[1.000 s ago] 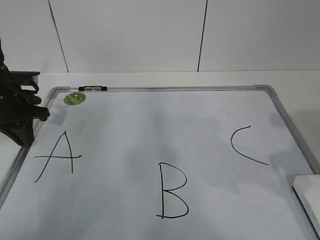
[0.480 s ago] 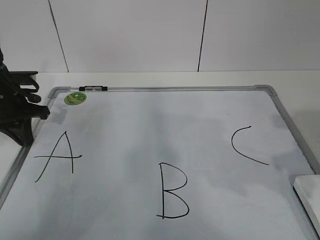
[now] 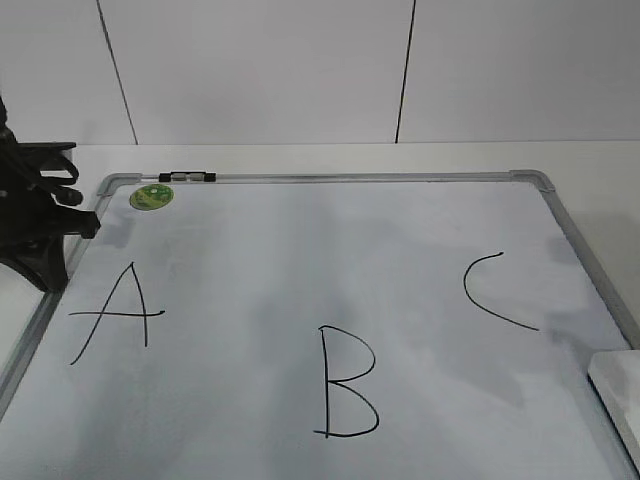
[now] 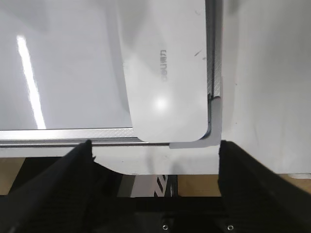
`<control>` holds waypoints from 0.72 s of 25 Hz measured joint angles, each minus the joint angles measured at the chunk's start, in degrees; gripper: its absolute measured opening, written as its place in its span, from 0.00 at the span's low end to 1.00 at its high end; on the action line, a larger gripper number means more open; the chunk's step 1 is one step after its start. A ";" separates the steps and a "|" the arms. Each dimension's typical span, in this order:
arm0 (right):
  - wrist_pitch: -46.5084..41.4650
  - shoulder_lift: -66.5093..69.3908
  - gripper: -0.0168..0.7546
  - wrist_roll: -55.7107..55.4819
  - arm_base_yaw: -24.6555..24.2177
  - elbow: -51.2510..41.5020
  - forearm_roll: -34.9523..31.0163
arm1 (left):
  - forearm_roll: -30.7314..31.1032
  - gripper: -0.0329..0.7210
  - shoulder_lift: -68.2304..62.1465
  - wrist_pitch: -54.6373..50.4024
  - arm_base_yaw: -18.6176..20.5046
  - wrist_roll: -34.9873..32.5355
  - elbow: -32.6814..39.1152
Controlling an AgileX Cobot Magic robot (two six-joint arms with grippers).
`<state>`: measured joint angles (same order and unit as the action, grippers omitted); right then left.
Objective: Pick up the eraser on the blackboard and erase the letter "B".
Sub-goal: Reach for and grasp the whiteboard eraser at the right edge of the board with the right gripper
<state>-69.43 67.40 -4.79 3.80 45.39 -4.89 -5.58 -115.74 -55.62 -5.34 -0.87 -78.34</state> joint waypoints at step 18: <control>9.65 15.58 0.85 -0.35 0.00 0.40 2.48 | -0.32 0.07 0.00 -0.24 0.00 0.00 0.00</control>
<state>-59.78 82.98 -5.14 3.80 45.79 -2.41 -5.91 -115.74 -55.86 -5.34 -0.87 -78.34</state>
